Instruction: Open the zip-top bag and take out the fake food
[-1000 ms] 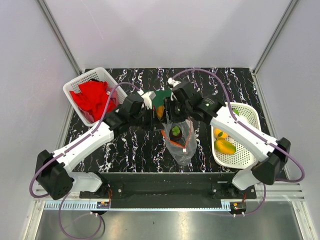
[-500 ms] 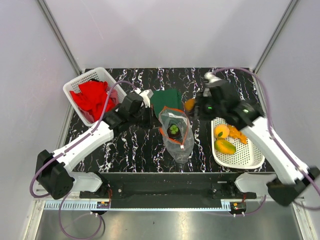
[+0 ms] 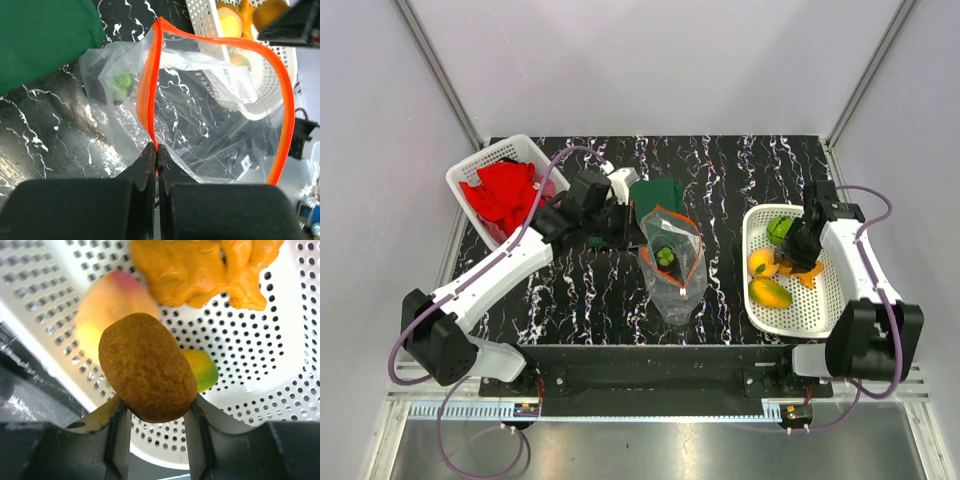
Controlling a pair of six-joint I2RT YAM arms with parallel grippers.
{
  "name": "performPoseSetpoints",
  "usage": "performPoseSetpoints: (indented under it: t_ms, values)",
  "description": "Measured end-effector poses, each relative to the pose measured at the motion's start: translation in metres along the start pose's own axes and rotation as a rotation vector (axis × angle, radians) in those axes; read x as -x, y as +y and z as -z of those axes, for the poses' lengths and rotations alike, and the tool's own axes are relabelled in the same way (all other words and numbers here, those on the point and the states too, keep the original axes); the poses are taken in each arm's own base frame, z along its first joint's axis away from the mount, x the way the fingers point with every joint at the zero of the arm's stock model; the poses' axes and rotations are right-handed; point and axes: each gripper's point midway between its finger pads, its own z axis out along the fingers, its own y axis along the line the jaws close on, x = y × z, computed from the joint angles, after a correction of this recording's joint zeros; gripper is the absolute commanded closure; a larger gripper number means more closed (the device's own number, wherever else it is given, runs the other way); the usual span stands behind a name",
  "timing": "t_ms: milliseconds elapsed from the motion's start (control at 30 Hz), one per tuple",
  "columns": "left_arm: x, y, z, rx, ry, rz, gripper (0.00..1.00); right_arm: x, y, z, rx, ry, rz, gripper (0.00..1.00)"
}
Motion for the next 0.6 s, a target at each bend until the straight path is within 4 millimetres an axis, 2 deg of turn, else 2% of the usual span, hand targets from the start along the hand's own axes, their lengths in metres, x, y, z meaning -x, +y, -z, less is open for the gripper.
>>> performPoseSetpoints:
  t_ms: [100, 133, 167, 233, 267, 300, 467, 600]
  values:
    - [0.0, -0.003, -0.002, -0.023, 0.022, -0.036, 1.0, 0.003, -0.014, -0.017, -0.025, 0.046, -0.053, 0.74]
    - [-0.001, -0.004, -0.003, -0.032, 0.032, -0.045, 1.0, 0.004, -0.017, -0.021, -0.009, 0.054, -0.079, 0.65]
    - [-0.001, -0.004, -0.004, -0.036, 0.039, -0.05, 1.0, 0.003, -0.02, -0.024, -0.005, 0.058, -0.096, 0.49]
    - [-0.003, -0.004, -0.006, -0.046, 0.051, -0.06, 1.0, 0.001, -0.026, -0.028, 0.004, 0.076, -0.129, 0.33]
    - [-0.004, -0.004, -0.006, -0.05, 0.058, -0.062, 1.0, -0.002, -0.029, -0.029, 0.004, 0.087, -0.137, 0.22]
    - [-0.005, -0.004, -0.007, -0.053, 0.064, -0.061, 1.0, -0.003, -0.028, -0.029, 0.011, 0.095, -0.142, 0.17]
    - [-0.009, -0.005, -0.012, -0.068, 0.09, -0.049, 1.0, -0.006, -0.022, -0.024, 0.053, 0.104, -0.122, 0.15]
    - [-0.009, -0.007, -0.013, -0.073, 0.091, -0.023, 1.0, -0.007, -0.01, -0.001, 0.115, 0.071, -0.085, 0.18]
